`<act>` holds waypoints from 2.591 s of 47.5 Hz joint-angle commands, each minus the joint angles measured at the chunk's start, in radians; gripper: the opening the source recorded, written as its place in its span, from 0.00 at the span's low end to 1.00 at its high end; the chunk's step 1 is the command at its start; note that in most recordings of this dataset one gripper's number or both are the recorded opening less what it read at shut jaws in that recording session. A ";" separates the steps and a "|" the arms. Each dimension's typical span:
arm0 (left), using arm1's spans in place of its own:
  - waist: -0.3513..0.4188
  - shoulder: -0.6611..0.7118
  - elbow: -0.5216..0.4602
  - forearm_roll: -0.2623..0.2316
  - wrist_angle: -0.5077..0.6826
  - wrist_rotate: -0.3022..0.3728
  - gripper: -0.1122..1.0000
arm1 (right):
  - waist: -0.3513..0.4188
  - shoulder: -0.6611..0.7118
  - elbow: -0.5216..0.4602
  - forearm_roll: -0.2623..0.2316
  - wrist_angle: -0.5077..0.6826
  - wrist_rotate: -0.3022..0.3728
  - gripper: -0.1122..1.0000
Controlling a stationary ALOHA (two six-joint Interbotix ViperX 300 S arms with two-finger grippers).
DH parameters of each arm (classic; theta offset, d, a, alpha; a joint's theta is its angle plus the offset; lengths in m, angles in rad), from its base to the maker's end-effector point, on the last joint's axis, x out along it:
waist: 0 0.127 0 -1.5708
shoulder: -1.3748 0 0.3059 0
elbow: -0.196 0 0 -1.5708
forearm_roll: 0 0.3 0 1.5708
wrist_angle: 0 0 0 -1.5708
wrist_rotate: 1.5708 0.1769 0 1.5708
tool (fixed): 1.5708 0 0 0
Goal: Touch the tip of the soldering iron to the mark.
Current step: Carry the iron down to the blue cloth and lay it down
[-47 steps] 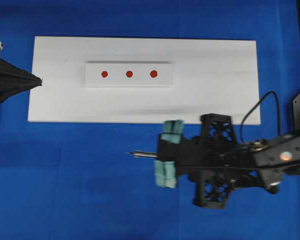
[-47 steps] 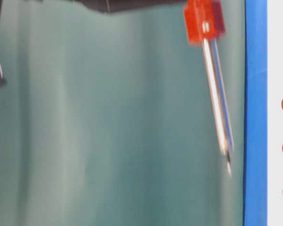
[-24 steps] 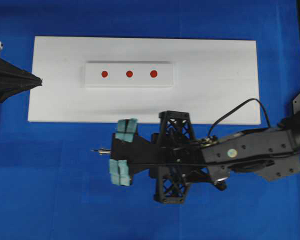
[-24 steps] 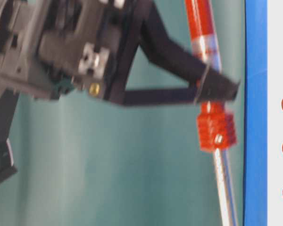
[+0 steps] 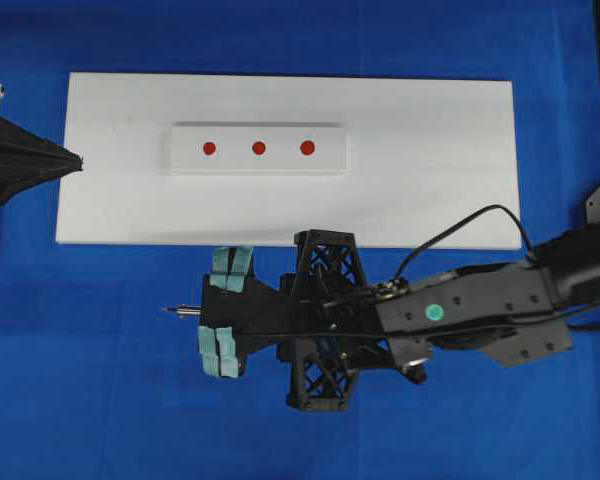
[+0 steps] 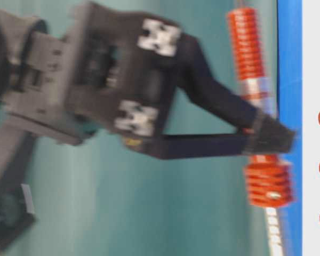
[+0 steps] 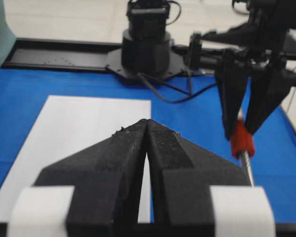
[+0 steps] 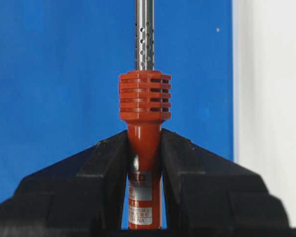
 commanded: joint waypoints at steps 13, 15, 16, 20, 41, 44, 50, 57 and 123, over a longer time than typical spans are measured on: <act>-0.002 0.003 -0.009 0.002 -0.003 -0.002 0.10 | -0.005 0.061 0.112 0.018 -0.239 0.002 0.16; -0.002 0.003 -0.009 0.002 -0.005 0.000 0.10 | -0.005 0.072 0.127 0.020 -0.264 0.002 0.16; -0.002 0.003 -0.009 0.002 -0.003 0.000 0.10 | -0.005 0.077 0.137 0.018 -0.279 0.002 0.16; -0.002 0.003 -0.009 0.002 -0.002 0.000 0.10 | -0.008 0.091 0.172 0.018 -0.345 0.000 0.16; -0.002 0.003 -0.008 0.002 -0.002 0.000 0.10 | -0.008 0.141 0.282 0.018 -0.551 0.005 0.16; -0.002 0.003 -0.009 0.002 -0.002 0.000 0.10 | -0.008 0.149 0.284 0.018 -0.552 0.003 0.16; -0.002 0.003 -0.009 0.002 -0.002 0.000 0.10 | -0.008 0.153 0.284 0.017 -0.566 0.002 0.16; -0.002 0.003 -0.009 0.002 -0.002 0.000 0.10 | -0.009 0.152 0.285 0.017 -0.571 0.003 0.16; -0.002 -0.003 -0.011 0.003 0.000 -0.002 0.10 | -0.023 -0.144 0.169 -0.067 -0.098 0.005 0.91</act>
